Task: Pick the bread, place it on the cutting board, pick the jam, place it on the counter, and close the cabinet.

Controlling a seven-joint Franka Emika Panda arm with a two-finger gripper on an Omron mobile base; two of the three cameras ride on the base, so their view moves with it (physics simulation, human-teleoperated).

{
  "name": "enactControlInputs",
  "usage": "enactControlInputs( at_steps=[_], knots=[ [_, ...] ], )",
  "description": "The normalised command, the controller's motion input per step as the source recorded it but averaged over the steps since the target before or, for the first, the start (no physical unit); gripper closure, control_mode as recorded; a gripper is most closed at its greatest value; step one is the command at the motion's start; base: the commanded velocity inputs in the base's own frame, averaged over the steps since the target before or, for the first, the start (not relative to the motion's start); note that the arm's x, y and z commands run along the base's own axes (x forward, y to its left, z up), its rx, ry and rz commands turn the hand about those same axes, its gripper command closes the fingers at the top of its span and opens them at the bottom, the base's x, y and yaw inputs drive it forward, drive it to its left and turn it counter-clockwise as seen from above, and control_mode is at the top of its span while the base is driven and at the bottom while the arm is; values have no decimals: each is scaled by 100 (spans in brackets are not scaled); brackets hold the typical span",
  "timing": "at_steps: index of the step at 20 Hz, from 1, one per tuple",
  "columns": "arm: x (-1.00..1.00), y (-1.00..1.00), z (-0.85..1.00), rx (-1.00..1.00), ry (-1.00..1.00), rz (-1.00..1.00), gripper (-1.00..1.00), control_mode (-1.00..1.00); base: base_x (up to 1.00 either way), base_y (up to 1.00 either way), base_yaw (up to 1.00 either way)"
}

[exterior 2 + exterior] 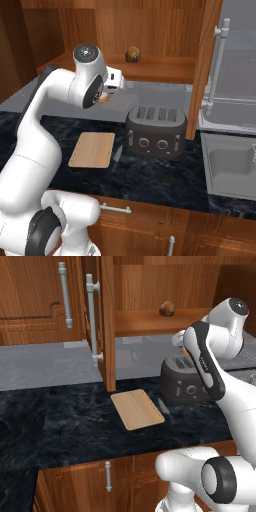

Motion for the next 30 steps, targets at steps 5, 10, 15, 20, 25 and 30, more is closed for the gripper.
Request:
enactControlInputs(
  at_steps=[5, 10, 15, 20, 25, 30],
  knots=[
    [-18, 21, -26, 0, 0, 0, 100, -100, 0, 0, 0],
    [-10, 29, -28, 0, 0, 2, 100, -100, 0, 0, 0],
    [-6, 35, -25, 0, 0, 3, 100, -100, 0, 0, 0],
    [-4, 34, -22, 0, 0, 4, 100, -100, 0, 0, 0],
    [-3, 35, -15, 0, 0, 4, 100, -100, 0, 0, 0],
    [-1, 29, -13, 2, 2, 5, 100, -100, 0, 0, 0]
  ],
)
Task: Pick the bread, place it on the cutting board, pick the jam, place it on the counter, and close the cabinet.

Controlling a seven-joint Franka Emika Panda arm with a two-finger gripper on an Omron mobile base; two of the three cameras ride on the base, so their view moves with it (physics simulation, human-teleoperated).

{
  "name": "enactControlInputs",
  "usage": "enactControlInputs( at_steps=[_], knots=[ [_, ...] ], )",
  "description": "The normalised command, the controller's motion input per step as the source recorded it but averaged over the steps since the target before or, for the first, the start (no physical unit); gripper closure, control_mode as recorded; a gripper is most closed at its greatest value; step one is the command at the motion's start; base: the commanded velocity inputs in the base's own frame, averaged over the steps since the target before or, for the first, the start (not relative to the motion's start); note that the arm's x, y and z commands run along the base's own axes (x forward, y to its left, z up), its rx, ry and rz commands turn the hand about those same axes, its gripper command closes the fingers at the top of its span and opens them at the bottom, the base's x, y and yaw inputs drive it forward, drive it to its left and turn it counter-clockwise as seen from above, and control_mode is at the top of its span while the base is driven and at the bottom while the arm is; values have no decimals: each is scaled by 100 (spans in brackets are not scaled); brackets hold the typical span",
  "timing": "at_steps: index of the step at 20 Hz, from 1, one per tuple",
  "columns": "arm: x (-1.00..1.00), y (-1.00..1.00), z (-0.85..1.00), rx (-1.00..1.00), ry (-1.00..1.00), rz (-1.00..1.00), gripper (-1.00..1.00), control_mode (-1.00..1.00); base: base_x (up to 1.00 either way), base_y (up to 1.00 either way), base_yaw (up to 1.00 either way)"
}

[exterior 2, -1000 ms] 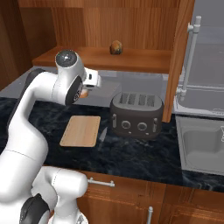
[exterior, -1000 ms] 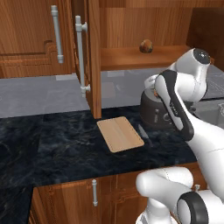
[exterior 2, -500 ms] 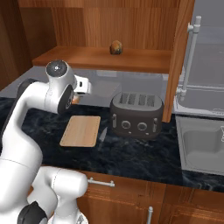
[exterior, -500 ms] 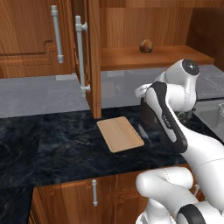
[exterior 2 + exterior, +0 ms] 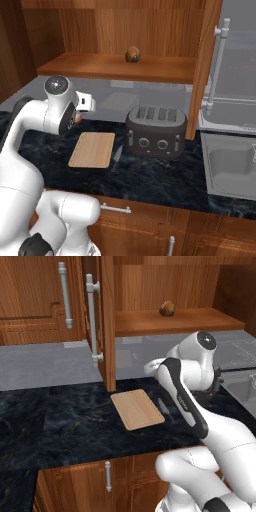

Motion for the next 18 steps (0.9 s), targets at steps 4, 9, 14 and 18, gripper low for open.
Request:
enactControlInputs(
  at_steps=[4, 9, 14, 18],
  knots=[
    [0, 33, -14, 1, 4, 4, 100, -100, 0, 0, 0],
    [-1, 39, -16, 0, 9, 4, 100, -100, 0, 0, 0],
    [0, 36, -22, 0, 9, 5, 100, -100, 0, 0, 0],
    [0, 31, -23, 0, 9, 5, 100, -100, 0, 0, 0]
  ],
)
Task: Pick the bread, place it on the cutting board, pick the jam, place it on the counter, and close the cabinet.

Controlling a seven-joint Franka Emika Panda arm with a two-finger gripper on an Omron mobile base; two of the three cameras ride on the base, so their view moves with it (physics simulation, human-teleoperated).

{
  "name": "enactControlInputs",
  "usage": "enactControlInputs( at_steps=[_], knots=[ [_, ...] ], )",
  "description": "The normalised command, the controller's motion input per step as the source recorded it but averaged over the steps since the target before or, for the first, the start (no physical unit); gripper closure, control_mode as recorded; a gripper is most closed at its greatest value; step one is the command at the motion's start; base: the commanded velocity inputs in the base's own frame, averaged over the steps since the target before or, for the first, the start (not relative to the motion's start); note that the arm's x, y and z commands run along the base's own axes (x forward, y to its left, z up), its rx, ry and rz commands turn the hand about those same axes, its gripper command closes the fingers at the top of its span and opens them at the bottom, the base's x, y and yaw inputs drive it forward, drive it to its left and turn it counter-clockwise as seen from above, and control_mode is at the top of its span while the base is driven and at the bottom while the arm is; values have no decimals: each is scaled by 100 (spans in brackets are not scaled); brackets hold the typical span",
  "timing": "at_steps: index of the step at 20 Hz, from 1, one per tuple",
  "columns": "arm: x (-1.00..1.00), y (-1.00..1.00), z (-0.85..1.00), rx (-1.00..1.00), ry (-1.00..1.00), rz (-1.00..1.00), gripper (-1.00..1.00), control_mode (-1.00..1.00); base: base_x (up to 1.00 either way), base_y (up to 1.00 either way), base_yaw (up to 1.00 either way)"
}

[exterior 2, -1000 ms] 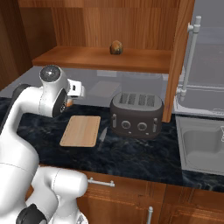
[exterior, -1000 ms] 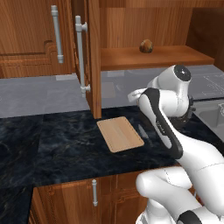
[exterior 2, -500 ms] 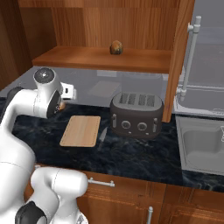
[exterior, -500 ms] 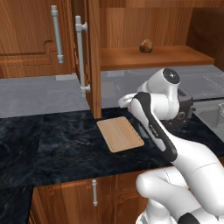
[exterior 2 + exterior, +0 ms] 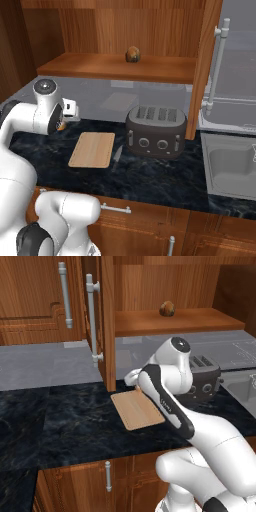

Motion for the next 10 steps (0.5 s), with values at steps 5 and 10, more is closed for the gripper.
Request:
enactControlInputs(
  at_steps=[5, 10],
  knots=[
    [0, 25, -21, 0, 5, 4, 100, -100, 0, 0, 0],
    [0, 19, -21, 0, 1, 2, 100, -100, 0, 0, 0]
  ],
)
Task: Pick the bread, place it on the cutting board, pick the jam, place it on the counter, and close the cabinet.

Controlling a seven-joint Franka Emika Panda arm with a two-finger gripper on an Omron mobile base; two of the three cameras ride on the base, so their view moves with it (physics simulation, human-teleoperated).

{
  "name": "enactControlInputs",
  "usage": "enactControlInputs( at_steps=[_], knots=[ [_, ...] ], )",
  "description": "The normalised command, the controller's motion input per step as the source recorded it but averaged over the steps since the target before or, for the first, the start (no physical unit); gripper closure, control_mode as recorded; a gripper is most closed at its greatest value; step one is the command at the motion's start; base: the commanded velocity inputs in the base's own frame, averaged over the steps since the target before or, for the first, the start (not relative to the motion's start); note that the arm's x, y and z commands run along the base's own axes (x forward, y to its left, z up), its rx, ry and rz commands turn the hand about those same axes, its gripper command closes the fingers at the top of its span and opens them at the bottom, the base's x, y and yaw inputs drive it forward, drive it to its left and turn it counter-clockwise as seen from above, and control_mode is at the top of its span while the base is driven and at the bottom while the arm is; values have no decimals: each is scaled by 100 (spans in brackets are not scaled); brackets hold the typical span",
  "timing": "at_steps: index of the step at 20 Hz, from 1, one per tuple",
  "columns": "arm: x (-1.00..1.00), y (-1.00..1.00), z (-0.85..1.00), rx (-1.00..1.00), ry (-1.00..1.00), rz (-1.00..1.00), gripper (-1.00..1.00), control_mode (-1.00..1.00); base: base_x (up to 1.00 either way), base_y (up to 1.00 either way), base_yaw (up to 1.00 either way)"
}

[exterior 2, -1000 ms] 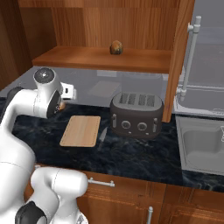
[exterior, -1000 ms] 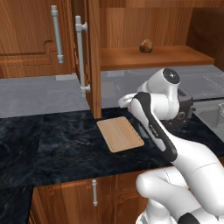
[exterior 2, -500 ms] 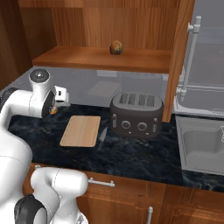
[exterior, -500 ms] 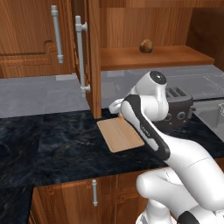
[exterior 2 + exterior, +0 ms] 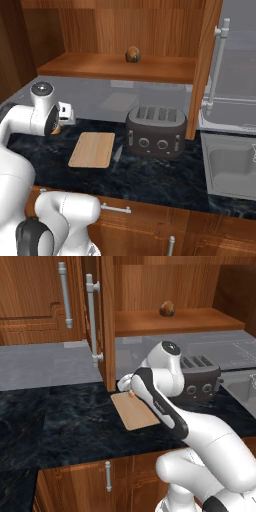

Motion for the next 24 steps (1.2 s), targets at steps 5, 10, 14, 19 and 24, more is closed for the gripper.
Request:
enactControlInputs(
  at_steps=[5, 10, 14, 19, 24],
  knots=[
    [1, 19, -31, 0, 0, 1, 100, -100, 0, 0, 0],
    [12, 19, -30, 0, 0, 0, 100, -100, 0, 0, 0],
    [21, 20, -29, 0, 0, 0, 100, -100, 0, 0, 0],
    [21, 15, -22, 0, 0, 0, 100, -100, 0, 0, 0],
    [25, 10, -16, 0, 0, 0, 100, -100, 0, 0, 0]
  ],
)
